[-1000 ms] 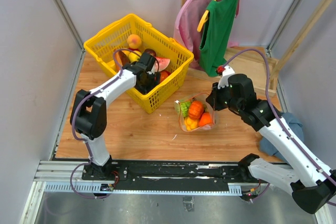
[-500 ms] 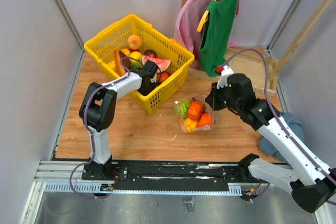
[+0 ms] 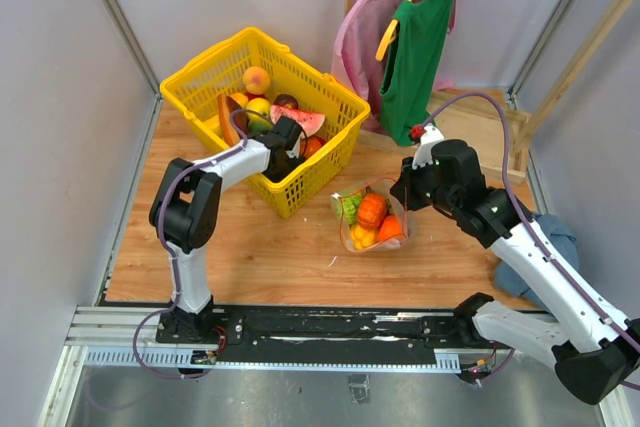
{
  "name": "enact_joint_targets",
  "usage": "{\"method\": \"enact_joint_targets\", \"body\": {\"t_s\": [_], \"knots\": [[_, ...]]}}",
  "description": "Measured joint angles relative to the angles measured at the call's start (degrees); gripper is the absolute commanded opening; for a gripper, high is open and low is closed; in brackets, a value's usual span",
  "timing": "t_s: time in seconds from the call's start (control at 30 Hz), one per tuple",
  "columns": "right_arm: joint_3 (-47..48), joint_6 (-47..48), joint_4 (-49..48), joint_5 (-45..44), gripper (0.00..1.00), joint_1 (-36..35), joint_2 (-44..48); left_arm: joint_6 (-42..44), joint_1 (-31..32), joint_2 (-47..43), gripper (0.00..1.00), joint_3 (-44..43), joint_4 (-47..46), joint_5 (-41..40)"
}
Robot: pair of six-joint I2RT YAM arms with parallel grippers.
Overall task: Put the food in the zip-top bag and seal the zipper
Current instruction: Pick up the fake fruit from the bin, then place the fake fruit in the zipper food storage bag.
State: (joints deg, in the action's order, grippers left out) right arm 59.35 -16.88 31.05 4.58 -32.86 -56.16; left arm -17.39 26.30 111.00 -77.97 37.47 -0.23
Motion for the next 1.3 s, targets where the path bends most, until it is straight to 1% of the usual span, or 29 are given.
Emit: {"method": "enact_joint_targets", "body": {"t_s": [0.17, 0.23, 0.3, 0.4, 0.5, 0.63, 0.87, 1.0, 1.13, 1.3], "knots": [[0.00, 0.02, 0.04, -0.02, 0.00, 0.00, -0.07, -0.55, 0.00, -1.84, 0.22, 1.38, -0.39, 0.13], [0.02, 0.02, 0.04, 0.00, 0.01, 0.00, -0.17, -0.90, 0.02, -3.32, 0.16, 1.62, -0.76, 0.13], [0.02, 0.00, 0.04, 0.00, 0.01, 0.00, -0.28, -1.14, 0.13, -5.64, 0.12, 1.64, -0.90, 0.13], [0.02, 0.00, 0.02, -0.04, 0.00, 0.00, -0.33, -1.38, 0.17, -10.43, 0.08, 1.64, -1.64, 0.33], [0.02, 0.00, 0.04, 0.00, 0.01, 0.00, -0.39, -1.77, 0.17, -15.34, 0.06, 1.66, -2.78, 0.15], [0.02, -0.07, -0.02, 0.35, 0.01, 0.00, -0.52, -2.25, 0.17, -20.87, 0.05, 1.73, -4.85, -0.42], [0.02, -0.07, -0.11, 0.61, 0.00, 0.00, -1.11, -2.58, 1.07, -28.02, 0.04, 3.45, -8.17, 0.07], [0.02, -0.13, -0.28, 1.01, 0.01, 0.00, -1.29, -1.88, 6.10, -34.29, 0.04, 4.35, -11.15, 0.20], [0.04, -0.59, -0.44, 1.64, 0.01, 0.00, -1.68, -0.44, 13.94, -41.00, 0.05, 6.64, -15.87, 0.37], [0.04, -0.94, -0.55, 1.88, 0.01, 0.00, -1.73, 1.55, 22.88, -44.09, 0.09, 10.29, -20.35, -0.31]]}}
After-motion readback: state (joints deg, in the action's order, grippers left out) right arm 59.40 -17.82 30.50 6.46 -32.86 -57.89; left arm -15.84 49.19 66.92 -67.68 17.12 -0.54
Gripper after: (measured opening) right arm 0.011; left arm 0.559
